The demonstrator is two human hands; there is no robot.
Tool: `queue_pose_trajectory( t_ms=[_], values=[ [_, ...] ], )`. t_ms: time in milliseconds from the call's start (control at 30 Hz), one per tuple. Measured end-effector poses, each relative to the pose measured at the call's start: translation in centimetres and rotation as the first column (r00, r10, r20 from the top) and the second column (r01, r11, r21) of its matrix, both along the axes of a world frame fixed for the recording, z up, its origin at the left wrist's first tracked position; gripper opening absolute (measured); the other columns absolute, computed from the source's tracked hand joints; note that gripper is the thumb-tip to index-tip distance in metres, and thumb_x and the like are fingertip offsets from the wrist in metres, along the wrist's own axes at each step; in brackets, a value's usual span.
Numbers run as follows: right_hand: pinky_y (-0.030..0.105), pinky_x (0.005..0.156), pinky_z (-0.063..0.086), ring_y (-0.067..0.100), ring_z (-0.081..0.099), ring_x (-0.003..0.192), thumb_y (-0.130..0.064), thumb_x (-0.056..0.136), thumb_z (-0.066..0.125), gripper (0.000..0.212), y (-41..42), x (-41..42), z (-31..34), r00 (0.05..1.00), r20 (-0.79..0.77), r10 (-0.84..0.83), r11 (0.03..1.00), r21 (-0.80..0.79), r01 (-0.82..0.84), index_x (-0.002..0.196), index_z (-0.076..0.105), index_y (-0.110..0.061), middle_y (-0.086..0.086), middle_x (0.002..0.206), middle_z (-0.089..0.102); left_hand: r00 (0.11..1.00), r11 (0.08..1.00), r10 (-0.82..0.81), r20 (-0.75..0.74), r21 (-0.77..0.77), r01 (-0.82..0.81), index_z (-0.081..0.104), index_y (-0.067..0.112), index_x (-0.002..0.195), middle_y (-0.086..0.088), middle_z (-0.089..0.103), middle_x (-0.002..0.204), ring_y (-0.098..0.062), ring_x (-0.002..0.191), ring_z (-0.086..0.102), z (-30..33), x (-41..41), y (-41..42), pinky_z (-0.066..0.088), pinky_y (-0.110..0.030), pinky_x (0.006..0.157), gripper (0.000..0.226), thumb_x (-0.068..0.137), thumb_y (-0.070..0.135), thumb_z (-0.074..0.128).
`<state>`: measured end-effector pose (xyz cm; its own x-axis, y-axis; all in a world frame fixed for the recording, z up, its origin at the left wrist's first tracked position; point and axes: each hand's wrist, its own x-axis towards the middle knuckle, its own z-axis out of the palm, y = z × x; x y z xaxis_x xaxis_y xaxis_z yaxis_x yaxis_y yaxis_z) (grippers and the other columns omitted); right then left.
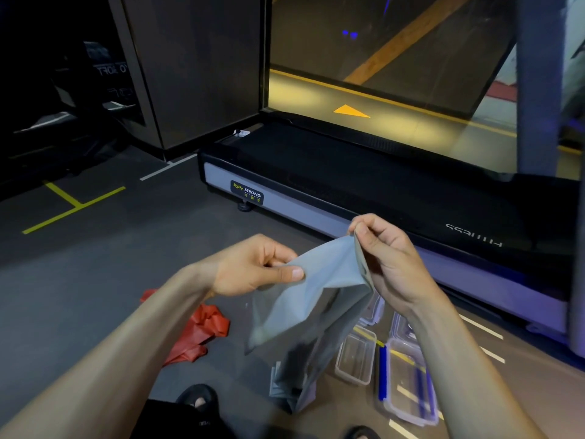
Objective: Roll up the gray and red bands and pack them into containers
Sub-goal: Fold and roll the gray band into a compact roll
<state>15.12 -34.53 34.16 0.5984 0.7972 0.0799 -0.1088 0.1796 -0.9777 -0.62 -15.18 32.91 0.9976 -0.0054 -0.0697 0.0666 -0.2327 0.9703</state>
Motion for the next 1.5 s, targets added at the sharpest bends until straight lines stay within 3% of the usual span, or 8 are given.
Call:
queue_pose_trajectory(
  t_ms=[200, 367, 667, 933, 1067, 1267, 1367, 1500],
  values=[
    [0.024, 0.067, 0.046, 0.014, 0.053, 0.074, -0.022, 0.097, 0.06, 0.013, 0.0, 0.1, -0.1, 1.0, 0.002, 0.013, 1.0, 0.005, -0.013, 0.088, 0.07, -0.02, 0.005, 0.084, 0.059, 1.0, 1.0, 0.023, 0.002, -0.001, -0.023, 0.077, 0.019, 0.087, -0.014, 0.045, 0.066, -0.034, 0.063, 0.025, 0.0, 0.0, 0.1, 0.018, -0.044, 0.059, 0.016, 0.097, 0.029, 0.069],
    [0.018, 0.061, 0.049, 0.009, 0.056, 0.067, -0.017, 0.094, 0.059, 0.009, -0.1, -0.2, -0.2, 0.998, -0.042, 0.042, 0.999, 0.032, -0.041, 0.091, 0.062, -0.009, 0.003, 0.08, 0.062, 0.999, 0.978, -0.045, 0.025, -0.203, 0.05, 0.074, 0.021, 0.083, 0.014, 0.065, 0.07, -0.001, 0.062, 0.053, 0.7, -0.6, 0.3, 0.04, -0.013, 0.058, 0.017, 0.096, 0.02, 0.063],
    [0.02, 0.074, 0.053, 0.009, 0.065, 0.082, -0.016, 0.096, 0.058, 0.008, 2.6, -4.2, -1.0, 0.946, -0.164, 0.281, 0.951, 0.181, -0.251, 0.093, 0.063, -0.011, 0.006, 0.103, 0.069, 0.931, 0.669, -0.206, 0.302, -0.651, 0.359, 0.066, 0.0, 0.107, -0.005, 0.075, 0.095, -0.011, 0.083, 0.074, 2.0, -0.8, -0.7, 0.057, -0.02, 0.076, 0.023, 0.099, 0.02, 0.061],
    [0.045, 0.109, 0.049, 0.034, 0.058, 0.131, -0.02, 0.097, 0.057, 0.013, 2.9, -4.8, 0.5, 0.93, -0.106, 0.353, 0.918, 0.232, -0.322, 0.09, 0.066, -0.015, 0.014, 0.134, 0.065, 0.983, 0.926, -0.103, 0.154, -0.346, 0.151, 0.071, -0.002, 0.096, -0.008, 0.072, 0.097, -0.017, 0.093, 0.067, 0.9, -0.8, 0.2, 0.051, -0.028, 0.088, 0.042, 0.086, 0.038, 0.078],
    [0.043, 0.108, 0.049, 0.03, 0.061, 0.128, -0.017, 0.099, 0.057, 0.012, 3.1, -5.1, 0.1, 0.954, 0.099, 0.281, 0.957, 0.039, -0.286, 0.094, 0.067, -0.014, 0.012, 0.137, 0.066, 0.993, 0.968, -0.041, 0.11, -0.24, 0.067, 0.064, -0.02, 0.105, -0.004, 0.07, 0.112, -0.015, 0.11, 0.065, 1.1, -1.0, 0.3, 0.049, -0.028, 0.098, 0.045, 0.091, 0.023, 0.072],
    [0.022, 0.08, 0.046, 0.007, 0.058, 0.084, -0.012, 0.101, 0.063, 0.007, 2.1, -3.6, 0.5, 0.822, 0.501, 0.27, 0.959, -0.219, -0.182, 0.097, 0.068, -0.013, 0.005, 0.087, 0.065, 1.0, 0.999, -0.026, -0.011, 0.019, 0.026, 0.065, 0.027, 0.066, -0.009, 0.026, 0.062, -0.025, 0.059, 0.018, 1.8, -1.3, 0.2, 0.013, -0.039, 0.055, 0.029, 0.093, 0.037, 0.071],
    [0.018, 0.075, 0.045, 0.006, 0.055, 0.08, -0.013, 0.101, 0.063, 0.009, 1.7, -2.8, 0.7, 0.819, 0.514, 0.256, 0.962, -0.221, -0.162, 0.094, 0.068, -0.009, 0.002, 0.083, 0.063, 0.998, 0.995, -0.052, -0.046, 0.082, 0.056, 0.067, 0.026, 0.072, -0.011, 0.027, 0.068, -0.031, 0.062, 0.017, 2.1, -1.4, 0.1, 0.013, -0.041, 0.056, 0.03, 0.099, 0.039, 0.062],
    [0.02, 0.074, 0.044, 0.008, 0.054, 0.079, -0.025, 0.096, 0.063, 0.011, 1.1, -2.0, 1.0, 0.941, 0.319, 0.111, 0.993, -0.065, -0.095, 0.09, 0.068, -0.017, -0.005, 0.085, 0.063, 0.996, 0.992, -0.038, -0.082, 0.116, 0.047, 0.066, 0.032, 0.069, 0.019, 0.045, 0.057, 0.001, 0.051, 0.035, 1.9, -1.3, 0.6, 0.028, -0.015, 0.052, 0.041, 0.106, 0.021, 0.052]
  ],
)
